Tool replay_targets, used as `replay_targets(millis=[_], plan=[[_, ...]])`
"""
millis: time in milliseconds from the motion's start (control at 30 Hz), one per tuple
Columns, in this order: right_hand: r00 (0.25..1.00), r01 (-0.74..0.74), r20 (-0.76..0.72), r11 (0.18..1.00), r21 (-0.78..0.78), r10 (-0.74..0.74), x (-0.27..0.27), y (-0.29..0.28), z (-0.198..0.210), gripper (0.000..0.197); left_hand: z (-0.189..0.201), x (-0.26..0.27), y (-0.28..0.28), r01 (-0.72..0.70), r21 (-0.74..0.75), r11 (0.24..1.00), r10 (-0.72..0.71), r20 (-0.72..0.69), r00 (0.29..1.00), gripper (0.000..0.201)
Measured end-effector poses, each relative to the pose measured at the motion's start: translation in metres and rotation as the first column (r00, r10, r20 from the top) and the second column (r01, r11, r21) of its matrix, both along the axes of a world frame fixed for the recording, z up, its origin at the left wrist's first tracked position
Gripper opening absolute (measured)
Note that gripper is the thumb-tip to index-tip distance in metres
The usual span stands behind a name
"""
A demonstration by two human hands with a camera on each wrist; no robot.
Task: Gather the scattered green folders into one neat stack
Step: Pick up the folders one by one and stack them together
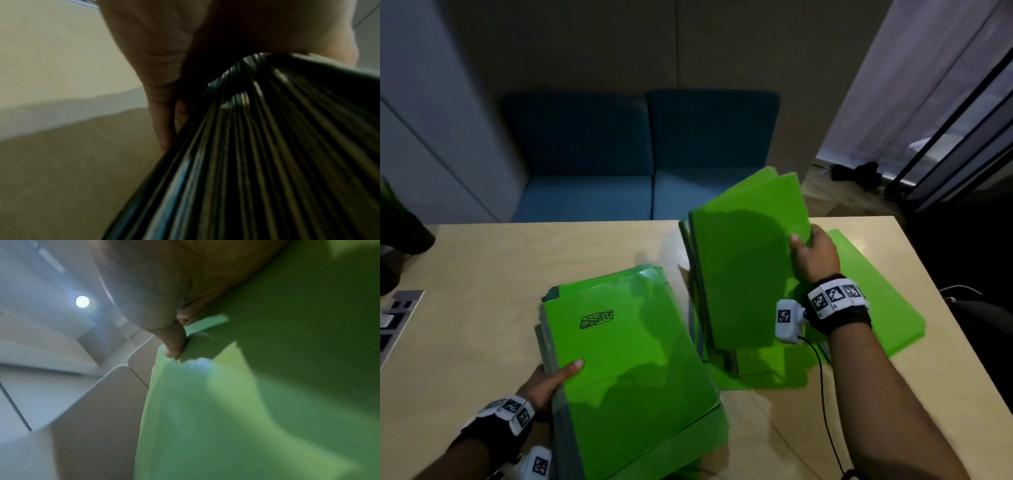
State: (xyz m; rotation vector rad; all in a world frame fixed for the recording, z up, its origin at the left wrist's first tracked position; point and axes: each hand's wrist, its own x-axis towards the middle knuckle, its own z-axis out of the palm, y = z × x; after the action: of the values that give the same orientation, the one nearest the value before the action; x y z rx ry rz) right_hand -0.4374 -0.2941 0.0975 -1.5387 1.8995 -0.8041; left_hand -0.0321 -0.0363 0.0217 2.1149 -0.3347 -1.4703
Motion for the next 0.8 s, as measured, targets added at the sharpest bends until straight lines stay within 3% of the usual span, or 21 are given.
replay_targets(millis=[67, 133, 200, 267, 333, 400, 500, 567, 633, 733, 800], plan=[[0.995, 0.019, 0.099, 1.000, 0.010, -0.020, 0.013, 0.006, 0.002, 0.033, -0.015, 0.011, 0.003, 0.008, -0.009, 1.000, -0.008, 0.007, 1.000, 0.097], [0.990, -0.047, 0.140, 0.993, 0.111, 0.031, 0.028, 0.020, -0.016, 0.047, -0.089, 0.049, 0.012, 0.059, -0.027, 0.998, -0.058, 0.046, 0.997, 0.118], [0.983, -0.128, 0.162, 0.959, 0.253, 0.088, 0.046, 0.042, -0.046, 0.071, -0.137, 0.074, 0.017, 0.080, -0.015, 0.997, -0.080, 0.046, 0.996, 0.126], [0.980, -0.196, 0.099, 0.906, 0.377, 0.171, 0.064, 0.067, -0.071, 0.064, -0.121, 0.066, 0.015, 0.113, -0.003, 0.994, -0.112, 0.068, 0.991, 0.133], [0.977, -0.209, 0.061, 0.866, 0.453, 0.204, 0.084, 0.090, -0.089, 0.057, -0.069, 0.043, 0.011, 0.158, -0.029, 0.987, -0.154, 0.100, 0.983, 0.144], [0.975, -0.212, 0.054, 0.842, 0.497, 0.214, 0.104, 0.108, -0.097, 0.060, -0.023, 0.022, 0.006, 0.200, -0.080, 0.977, -0.190, 0.113, 0.975, 0.142], [0.904, -0.345, -0.029, 0.768, 0.539, 0.426, 0.132, 0.123, -0.100, 0.058, -0.001, 0.010, 0.002, 0.256, -0.036, 0.966, -0.250, 0.123, 0.960, 0.090], [0.857, -0.412, -0.028, 0.717, 0.561, 0.515, 0.148, 0.131, -0.102, 0.062, -0.005, 0.012, -0.001, 0.174, -0.003, 0.985, -0.173, 0.129, 0.977, 0.063], [0.819, -0.424, -0.079, 0.692, 0.585, 0.569, 0.159, 0.132, -0.102, 0.062, -0.008, 0.018, 0.003, 0.164, 0.023, 0.986, -0.166, 0.108, 0.980, 0.079], [0.645, -0.406, -0.258, 0.609, 0.682, 0.719, 0.166, 0.117, -0.088, 0.052, -0.021, 0.029, 0.011, 0.206, -0.007, 0.979, -0.206, 0.000, 0.979, 0.117], [0.556, -0.387, -0.349, 0.607, 0.694, 0.754, 0.170, 0.097, -0.071, 0.052, -0.067, 0.047, 0.018, 0.178, 0.009, 0.984, -0.177, -0.021, 0.984, 0.133]])
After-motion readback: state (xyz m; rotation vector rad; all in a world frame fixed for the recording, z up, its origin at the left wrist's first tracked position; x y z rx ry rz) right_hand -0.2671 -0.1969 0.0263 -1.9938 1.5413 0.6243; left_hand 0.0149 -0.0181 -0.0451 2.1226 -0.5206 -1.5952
